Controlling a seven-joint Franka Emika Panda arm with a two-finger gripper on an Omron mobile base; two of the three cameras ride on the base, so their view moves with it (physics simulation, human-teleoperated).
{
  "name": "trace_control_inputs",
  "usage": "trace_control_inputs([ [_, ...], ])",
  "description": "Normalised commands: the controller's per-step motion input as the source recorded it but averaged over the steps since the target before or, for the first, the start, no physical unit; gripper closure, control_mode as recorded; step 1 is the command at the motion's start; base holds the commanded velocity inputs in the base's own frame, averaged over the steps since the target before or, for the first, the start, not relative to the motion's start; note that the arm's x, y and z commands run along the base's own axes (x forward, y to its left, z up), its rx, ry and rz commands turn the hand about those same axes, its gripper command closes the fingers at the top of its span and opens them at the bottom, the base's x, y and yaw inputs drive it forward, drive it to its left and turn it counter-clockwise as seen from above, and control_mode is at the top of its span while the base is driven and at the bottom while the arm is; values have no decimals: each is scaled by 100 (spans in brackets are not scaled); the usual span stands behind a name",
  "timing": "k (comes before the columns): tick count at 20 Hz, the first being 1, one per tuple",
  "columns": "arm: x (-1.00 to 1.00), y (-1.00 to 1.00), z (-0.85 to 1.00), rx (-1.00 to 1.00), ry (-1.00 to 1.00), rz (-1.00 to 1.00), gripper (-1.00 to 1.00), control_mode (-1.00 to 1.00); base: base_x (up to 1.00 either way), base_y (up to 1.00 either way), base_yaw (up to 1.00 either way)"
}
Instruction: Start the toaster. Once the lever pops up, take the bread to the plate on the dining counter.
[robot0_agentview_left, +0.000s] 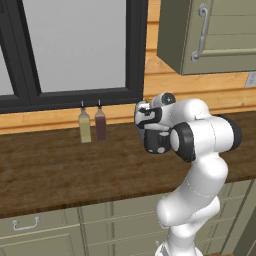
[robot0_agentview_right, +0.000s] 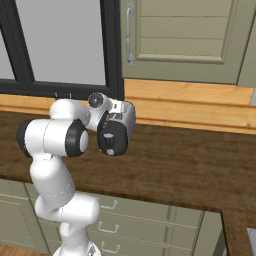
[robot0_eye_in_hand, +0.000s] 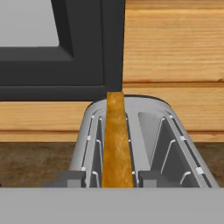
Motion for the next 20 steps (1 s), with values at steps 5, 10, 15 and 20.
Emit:
trace_control_inputs([
  [5, 0, 0, 0, 0, 0, 0, 100, -100, 0, 0, 0],
  [10, 0, 0, 0, 0, 0, 0, 100, -100, 0, 0, 0],
  [15, 0, 0, 0, 0, 0, 0, 100, -100, 0, 0, 0],
  [20, 0, 0, 0, 0, 0, 0, 100, -100, 0, 0, 0],
])
